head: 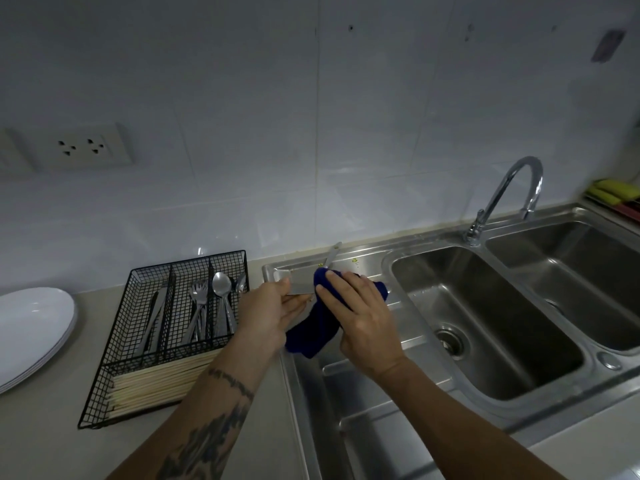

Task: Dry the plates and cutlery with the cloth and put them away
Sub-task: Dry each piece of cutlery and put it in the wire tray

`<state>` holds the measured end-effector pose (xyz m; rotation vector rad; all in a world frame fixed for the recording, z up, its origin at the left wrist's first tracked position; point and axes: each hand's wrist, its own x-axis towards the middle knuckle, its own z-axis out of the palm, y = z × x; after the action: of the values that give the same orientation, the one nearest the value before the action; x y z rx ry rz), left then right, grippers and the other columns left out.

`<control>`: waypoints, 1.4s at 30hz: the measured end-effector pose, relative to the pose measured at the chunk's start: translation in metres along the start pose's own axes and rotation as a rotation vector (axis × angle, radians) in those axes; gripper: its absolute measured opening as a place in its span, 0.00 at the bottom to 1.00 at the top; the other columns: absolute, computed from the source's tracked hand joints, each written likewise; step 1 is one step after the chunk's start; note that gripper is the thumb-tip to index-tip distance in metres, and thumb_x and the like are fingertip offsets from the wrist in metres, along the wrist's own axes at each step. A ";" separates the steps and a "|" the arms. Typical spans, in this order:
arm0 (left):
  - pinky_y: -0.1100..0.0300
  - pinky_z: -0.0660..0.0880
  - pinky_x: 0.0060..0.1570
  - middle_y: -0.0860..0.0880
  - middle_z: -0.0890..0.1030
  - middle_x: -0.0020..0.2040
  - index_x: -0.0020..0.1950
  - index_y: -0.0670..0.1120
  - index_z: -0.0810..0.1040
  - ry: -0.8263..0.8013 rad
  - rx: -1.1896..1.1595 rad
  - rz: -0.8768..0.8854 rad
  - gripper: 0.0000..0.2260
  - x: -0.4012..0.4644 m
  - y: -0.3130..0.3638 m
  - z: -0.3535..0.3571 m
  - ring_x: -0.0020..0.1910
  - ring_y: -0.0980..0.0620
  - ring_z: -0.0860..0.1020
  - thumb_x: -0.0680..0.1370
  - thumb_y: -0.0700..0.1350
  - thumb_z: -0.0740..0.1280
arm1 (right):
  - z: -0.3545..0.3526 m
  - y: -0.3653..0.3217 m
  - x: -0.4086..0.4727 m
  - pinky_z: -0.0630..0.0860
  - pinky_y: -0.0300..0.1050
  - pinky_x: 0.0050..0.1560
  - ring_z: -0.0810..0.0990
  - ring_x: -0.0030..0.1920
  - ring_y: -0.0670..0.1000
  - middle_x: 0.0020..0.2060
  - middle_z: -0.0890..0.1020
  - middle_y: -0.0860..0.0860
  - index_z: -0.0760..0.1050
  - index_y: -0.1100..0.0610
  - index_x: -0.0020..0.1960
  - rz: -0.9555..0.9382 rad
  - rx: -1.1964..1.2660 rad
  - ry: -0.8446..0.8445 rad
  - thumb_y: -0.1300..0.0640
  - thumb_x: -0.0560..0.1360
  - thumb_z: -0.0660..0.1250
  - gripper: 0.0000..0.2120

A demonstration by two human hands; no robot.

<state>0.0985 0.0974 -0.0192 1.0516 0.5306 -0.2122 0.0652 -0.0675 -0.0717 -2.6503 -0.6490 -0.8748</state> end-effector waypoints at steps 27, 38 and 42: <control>0.55 0.81 0.41 0.46 0.78 0.35 0.38 0.43 0.78 0.544 0.249 0.433 0.12 0.128 0.195 -0.209 0.31 0.51 0.76 0.78 0.49 0.70 | 0.074 0.027 0.028 0.79 0.56 0.57 0.78 0.59 0.56 0.62 0.79 0.51 0.78 0.57 0.64 0.251 0.290 -0.195 0.65 0.63 0.61 0.30; 0.57 0.74 0.54 0.44 0.84 0.43 0.44 0.44 0.84 0.547 1.042 0.372 0.15 0.159 0.098 -0.192 0.45 0.44 0.80 0.79 0.54 0.66 | 0.063 0.046 0.043 0.72 0.43 0.65 0.75 0.62 0.51 0.63 0.77 0.53 0.77 0.58 0.65 0.354 0.336 -0.058 0.75 0.64 0.64 0.31; 0.58 0.72 0.53 0.41 0.83 0.54 0.57 0.40 0.82 0.547 1.140 0.486 0.12 0.141 0.084 -0.169 0.53 0.42 0.79 0.74 0.37 0.66 | 0.055 0.058 0.033 0.74 0.49 0.64 0.75 0.62 0.53 0.63 0.78 0.51 0.78 0.57 0.64 0.420 0.343 -0.022 0.79 0.62 0.64 0.34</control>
<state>0.2007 0.2963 -0.0921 2.3474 0.6228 0.2639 0.1447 -0.0854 -0.1007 -2.3574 -0.2043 -0.5565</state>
